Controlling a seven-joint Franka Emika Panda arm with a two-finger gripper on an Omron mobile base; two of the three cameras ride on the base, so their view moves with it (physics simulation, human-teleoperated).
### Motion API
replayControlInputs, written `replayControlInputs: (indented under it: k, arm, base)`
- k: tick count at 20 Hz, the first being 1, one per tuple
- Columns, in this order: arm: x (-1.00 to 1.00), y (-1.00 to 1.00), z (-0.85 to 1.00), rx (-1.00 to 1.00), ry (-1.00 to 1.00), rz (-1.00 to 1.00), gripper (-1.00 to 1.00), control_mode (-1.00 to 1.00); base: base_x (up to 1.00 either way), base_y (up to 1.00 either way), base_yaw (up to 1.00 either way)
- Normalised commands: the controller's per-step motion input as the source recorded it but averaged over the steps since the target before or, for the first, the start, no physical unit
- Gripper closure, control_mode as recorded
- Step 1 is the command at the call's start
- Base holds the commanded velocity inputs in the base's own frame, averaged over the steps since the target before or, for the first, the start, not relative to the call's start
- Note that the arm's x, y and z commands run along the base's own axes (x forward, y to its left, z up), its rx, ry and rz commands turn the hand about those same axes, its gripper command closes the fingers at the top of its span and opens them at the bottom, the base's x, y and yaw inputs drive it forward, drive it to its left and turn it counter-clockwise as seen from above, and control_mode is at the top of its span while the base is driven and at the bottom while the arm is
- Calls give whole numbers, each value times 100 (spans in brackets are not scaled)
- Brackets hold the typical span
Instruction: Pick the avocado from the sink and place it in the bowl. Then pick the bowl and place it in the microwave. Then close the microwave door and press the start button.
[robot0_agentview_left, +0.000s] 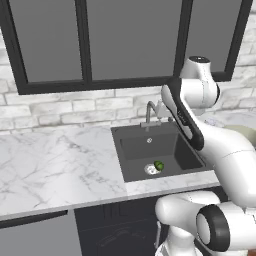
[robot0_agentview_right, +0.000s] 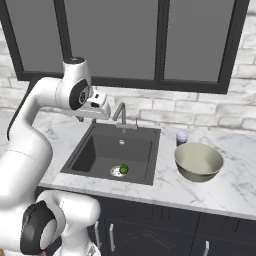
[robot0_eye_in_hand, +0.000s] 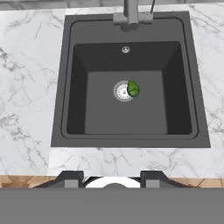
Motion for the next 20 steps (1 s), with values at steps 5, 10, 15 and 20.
replayControlInputs:
  k: [5, 10, 15, 20]
  arm:
    - [-43, -23, -15, 1, 0, -5, -100, -100]
    - [-59, -25, -68, 0, 12, -2, -100, -100]
    - [-21, -3, -95, 0, 9, 0, -100, -100]
    - [2, 0, -37, -1, 0, 0, -100, -100]
  base:
    - [0, 0, 0]
    - [0, 0, 0]
    - [0, 0, 0]
    - [0, 0, 0]
